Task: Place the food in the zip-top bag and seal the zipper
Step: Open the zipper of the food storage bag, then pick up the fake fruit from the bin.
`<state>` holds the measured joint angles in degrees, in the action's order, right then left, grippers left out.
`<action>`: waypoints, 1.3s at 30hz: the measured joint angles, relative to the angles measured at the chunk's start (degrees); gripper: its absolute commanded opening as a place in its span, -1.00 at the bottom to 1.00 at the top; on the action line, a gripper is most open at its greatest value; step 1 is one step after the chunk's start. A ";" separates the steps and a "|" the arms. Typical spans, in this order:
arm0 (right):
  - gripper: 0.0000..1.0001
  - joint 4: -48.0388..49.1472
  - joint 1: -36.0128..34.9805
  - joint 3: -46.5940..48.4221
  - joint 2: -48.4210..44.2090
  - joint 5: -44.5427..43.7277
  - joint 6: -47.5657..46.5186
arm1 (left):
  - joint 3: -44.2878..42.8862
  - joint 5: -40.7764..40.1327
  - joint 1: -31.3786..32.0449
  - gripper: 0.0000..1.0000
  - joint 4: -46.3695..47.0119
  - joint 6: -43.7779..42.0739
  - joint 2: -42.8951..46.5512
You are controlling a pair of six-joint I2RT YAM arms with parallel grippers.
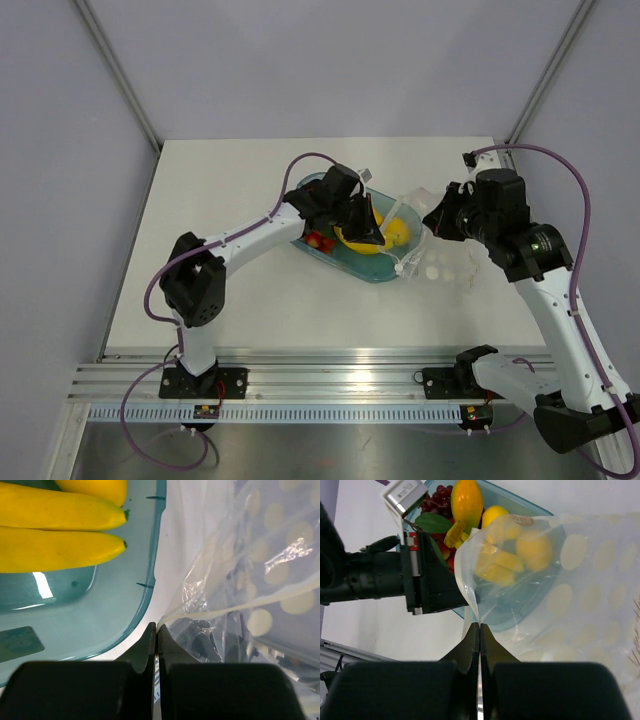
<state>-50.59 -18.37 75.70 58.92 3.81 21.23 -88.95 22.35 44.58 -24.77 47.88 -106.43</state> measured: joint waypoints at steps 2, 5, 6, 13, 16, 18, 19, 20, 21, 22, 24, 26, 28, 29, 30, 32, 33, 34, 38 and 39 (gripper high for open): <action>-1.00 0.04 0.00 0.92 -0.46 0.33 0.02 | -2.67 -0.02 0.92 -1.00 -0.87 -0.48 -1.81; -1.00 -0.37 0.00 0.96 -0.90 0.17 0.20 | -6.49 -0.04 1.95 -1.00 -2.45 -1.88 -3.69; -1.00 -0.35 0.00 0.74 -0.90 -0.02 0.35 | -7.74 -0.07 2.08 -1.00 -2.71 -2.58 -4.15; -1.00 -0.20 -0.02 -6.45 -3.13 -5.35 2.49 | -14.25 -1.60 1.38 0.16 -7.72 -11.10 -5.09; -1.00 -0.35 -0.02 -8.92 -3.63 -6.99 3.28 | -15.43 -1.68 0.02 0.29 -10.40 -15.39 -5.07; -1.00 -0.31 -0.02 -9.57 -3.63 -7.63 3.78 | -15.72 -2.27 -1.36 0.30 -12.63 -18.32 -5.05; -1.00 -0.28 -0.02 -9.68 -3.63 -7.78 4.04 | -15.72 -2.73 -1.92 0.30 -13.46 -19.30 -5.05; -1.00 -0.28 -0.02 -9.70 -3.63 -7.80 4.13 | -15.72 -3.74 -2.51 0.30 -14.45 -20.50 -5.03; -1.00 -0.26 -0.02 -9.70 -3.63 -7.80 4.31 | -15.72 -4.76 -3.15 0.30 -15.41 -21.68 -5.01; -1.00 -0.26 -0.02 -9.70 -3.63 -7.80 4.37 | -15.72 -6.10 -3.72 0.30 -16.35 -22.75 -4.94; -1.00 -0.26 -0.02 -9.70 -3.63 -7.78 4.52 | -15.72 -9.35 -4.48 0.31 -17.79 -24.55 -4.66; -1.00 -0.26 -0.02 -9.70 -3.67 -7.76 4.52 | -16.13 -13.44 -4.81 0.32 -19.39 -26.40 -4.50; -1.00 -0.28 -0.02 -9.70 -3.76 -7.67 4.52 | -16.94 -17.14 -4.79 0.39 -20.50 -27.85 -4.55; -1.00 -0.28 -0.02 -9.70 -3.80 -7.65 4.52 | -17.53 -19.21 -4.79 0.40 -21.07 -28.57 -4.57; -1.00 -0.28 -0.02 -9.70 -3.85 -7.63 4.52 | -18.36 -21.11 -4.79 0.40 -21.66 -29.18 -4.70; -1.00 -0.28 -0.02 -9.70 -3.87 -7.34 4.52 | -20.68 -24.22 -4.79 0.39 -22.23 -30.49 -5.55; -1.00 -0.28 -0.02 -9.70 -3.87 -7.19 4.52 | -21.86 -25.35 -4.79 0.38 -22.23 -31.06 -6.19; -1.00 -0.28 -0.02 -9.70 -3.87 -7.15 4.52 | -22.77 -26.25 -4.79 0.36 -22.21 -31.47 -6.86; -1.00 -0.24 -0.02 -9.70 -3.76 -6.25 4.52 | -24.57 -28.72 -4.79 0.26 -21.84 -32.68 -9.79; -1.00 -0.22 -0.02 -9.70 -3.72 -5.92 4.52 | -24.59 -29.09 -4.79 0.24 -21.90 -33.00 -10.75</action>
<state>-50.81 -18.39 66.00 55.20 -2.11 25.76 -113.54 -6.74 39.79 -46.68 14.87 -117.19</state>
